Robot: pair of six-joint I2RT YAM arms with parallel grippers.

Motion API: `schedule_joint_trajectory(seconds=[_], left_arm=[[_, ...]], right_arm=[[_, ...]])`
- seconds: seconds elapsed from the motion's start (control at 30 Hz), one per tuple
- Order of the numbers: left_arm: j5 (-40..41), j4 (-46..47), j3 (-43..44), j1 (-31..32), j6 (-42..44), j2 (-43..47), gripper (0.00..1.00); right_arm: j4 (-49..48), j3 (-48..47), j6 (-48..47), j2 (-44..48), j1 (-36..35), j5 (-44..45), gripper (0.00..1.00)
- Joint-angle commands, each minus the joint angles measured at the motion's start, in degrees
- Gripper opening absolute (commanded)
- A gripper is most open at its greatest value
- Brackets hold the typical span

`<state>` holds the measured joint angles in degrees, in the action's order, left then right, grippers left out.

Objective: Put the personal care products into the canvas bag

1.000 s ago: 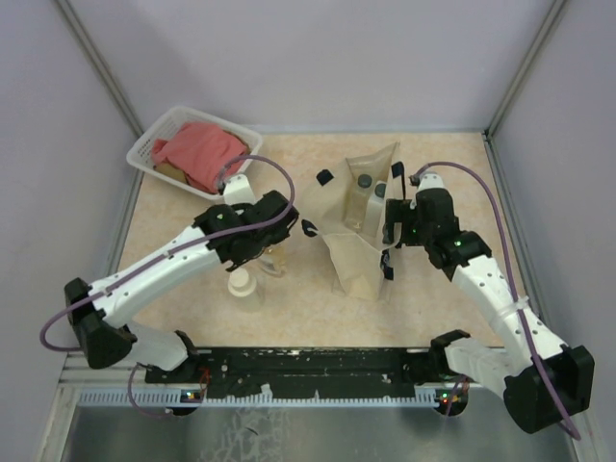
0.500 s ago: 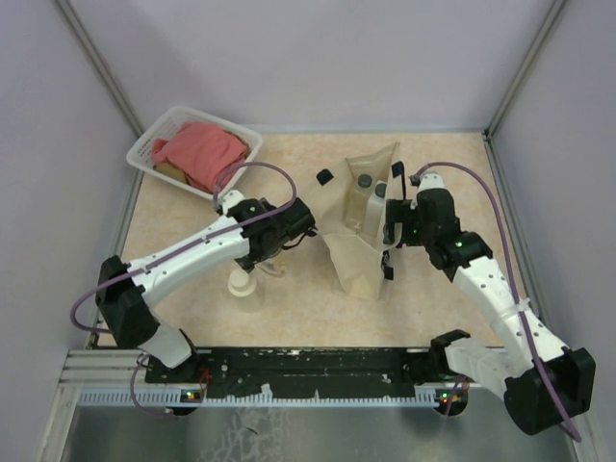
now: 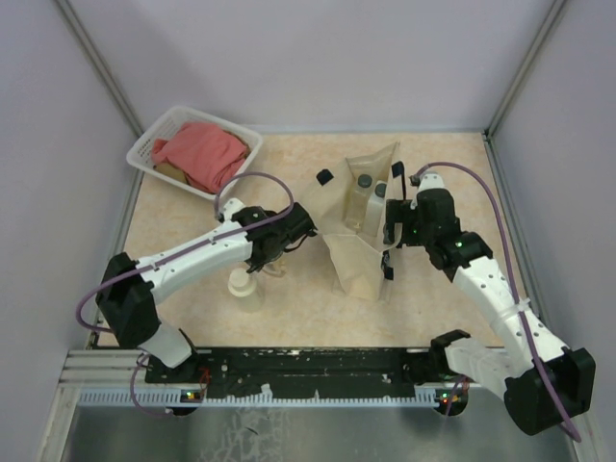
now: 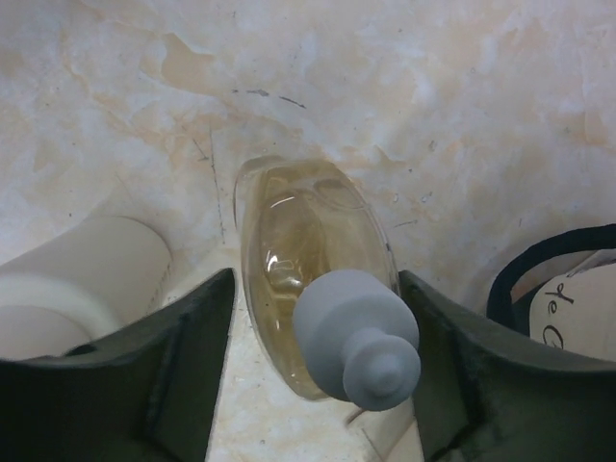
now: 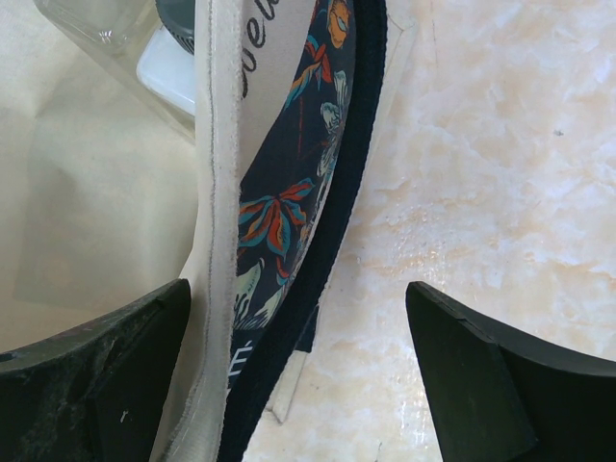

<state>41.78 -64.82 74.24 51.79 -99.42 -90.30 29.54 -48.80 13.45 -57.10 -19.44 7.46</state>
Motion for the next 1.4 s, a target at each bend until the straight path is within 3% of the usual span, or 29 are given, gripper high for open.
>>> schedule_joint_trajectory(seconds=[0.0, 0.17, 0.3, 0.33, 0.47, 0.6, 0.73, 0.97, 1.2, 1.37], left_arm=[[0.4, 4.2, -1.5, -0.5, 0.7, -0.4, 0.66], [0.2, 5.2, -2.2, -0.5, 1.5, -0.7, 0.46], [1.9, 4.9, -1.9, -0.5, 4.8, -1.3, 0.12], [2.2, 5.2, -1.5, -0.5, 7.1, -1.6, 0.09], [0.7, 10.4, 1.1, -0.5, 24.1, -3.5, 0.07], [-5.3, 18.4, 4.6, -0.5, 49.6, -4.8, 0.00], [-8.8, 21.7, 6.9, -0.5, 64.6, -3.5, 0.00], [-4.9, 27.2, 10.4, -0.7, 79.1, 5.4, 0.00], [-0.9, 20.8, 18.8, -1.1, 83.8, 7.2, 0.00], [-6.1, 27.7, 20.8, -1.1, 88.9, 12.4, 0.00]], right_arm=[[-0.3, -0.6, -1.4, 0.5, 0.0, 0.8, 0.93], [-0.3, -0.5, -1.5, 0.3, 0.0, 0.9, 0.93], [-0.6, -0.3, -1.4, -0.1, 0.0, 0.9, 0.93], [-0.6, -0.3, -1.4, -0.2, 0.0, 0.7, 0.93], [-0.9, -0.2, -1.3, -0.4, 0.0, 0.6, 0.93], [-0.7, -0.2, -1.4, -0.4, 0.1, 0.8, 0.93], [-0.6, -0.1, -1.4, -0.2, 0.0, 0.9, 0.93], [-0.5, -0.1, -1.4, -0.3, 0.0, 0.9, 0.93], [-0.4, -0.1, -1.3, -0.3, 0.0, 0.8, 0.93], [-0.3, -0.2, -1.2, -0.3, 0.0, 0.9, 0.93]])
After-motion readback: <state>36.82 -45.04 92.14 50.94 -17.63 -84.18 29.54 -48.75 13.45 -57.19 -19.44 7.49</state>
